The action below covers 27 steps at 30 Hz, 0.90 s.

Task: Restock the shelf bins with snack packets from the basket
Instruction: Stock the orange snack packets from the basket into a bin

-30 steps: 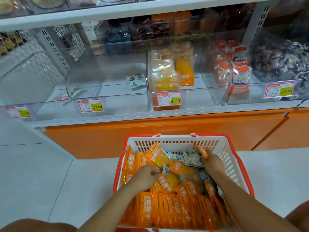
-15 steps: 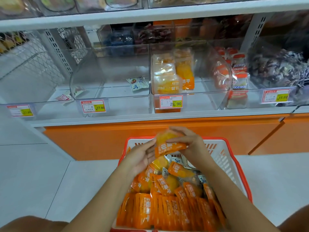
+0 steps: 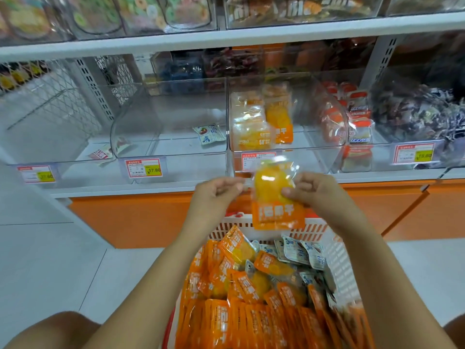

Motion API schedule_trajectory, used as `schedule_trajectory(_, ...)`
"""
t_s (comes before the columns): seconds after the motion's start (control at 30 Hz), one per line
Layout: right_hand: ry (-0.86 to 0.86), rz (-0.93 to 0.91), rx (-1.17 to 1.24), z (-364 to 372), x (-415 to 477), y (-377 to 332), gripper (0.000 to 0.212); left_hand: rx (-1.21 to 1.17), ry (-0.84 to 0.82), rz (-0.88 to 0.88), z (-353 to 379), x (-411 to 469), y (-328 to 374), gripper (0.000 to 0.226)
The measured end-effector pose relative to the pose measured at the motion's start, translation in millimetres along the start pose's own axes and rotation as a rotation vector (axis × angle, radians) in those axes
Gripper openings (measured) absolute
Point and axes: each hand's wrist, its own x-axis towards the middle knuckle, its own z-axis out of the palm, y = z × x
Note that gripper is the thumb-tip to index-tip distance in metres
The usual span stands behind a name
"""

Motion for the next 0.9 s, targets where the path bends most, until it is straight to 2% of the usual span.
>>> schedule_trajectory(0.1, 0.214, -0.096, 0.126, -21, 17, -18, 0.014, 0.442, 0.192, 0.167, -6, 15, 7, 0.032)
schedule_trajectory(0.2, 0.429, -0.173, 0.101, -40, 45, -39, 0.017, 0.676, 0.211, 0.266, -7, 30, 1, 0.047)
schedule_trajectory(0.27, 0.498, -0.196, -0.031, -52, 76, -50, 0.02, 0.721, 0.172, 0.3, -2, 38, -7, 0.05)
schedule_trajectory(0.37, 0.511, -0.172, -0.23, -61, 129, -57, 0.021, 0.737, 0.194, 0.354, 7, 44, -14, 0.051)
schedule_trajectory(0.53, 0.486, 0.005, -0.368, -58, 198, -41, 0.026, 0.69, 0.237, 0.375, 10, 50, -18, 0.048)
schedule_trajectory(0.6, 0.442, 0.073, -0.431, -54, 215, -34, 0.017, 0.678, 0.247, 0.377, 10, 51, -20, 0.046)
schedule_trajectory(0.73, 0.388, 0.116, -0.619, -47, 230, -34, 0.046, 0.679, 0.272, 0.416, 13, 52, -28, 0.046)
schedule_trajectory(0.9, 0.444, 0.176, -0.686, -42, 230, -26, 0.048, 0.72, 0.214, 0.422, 9, 52, -32, 0.052)
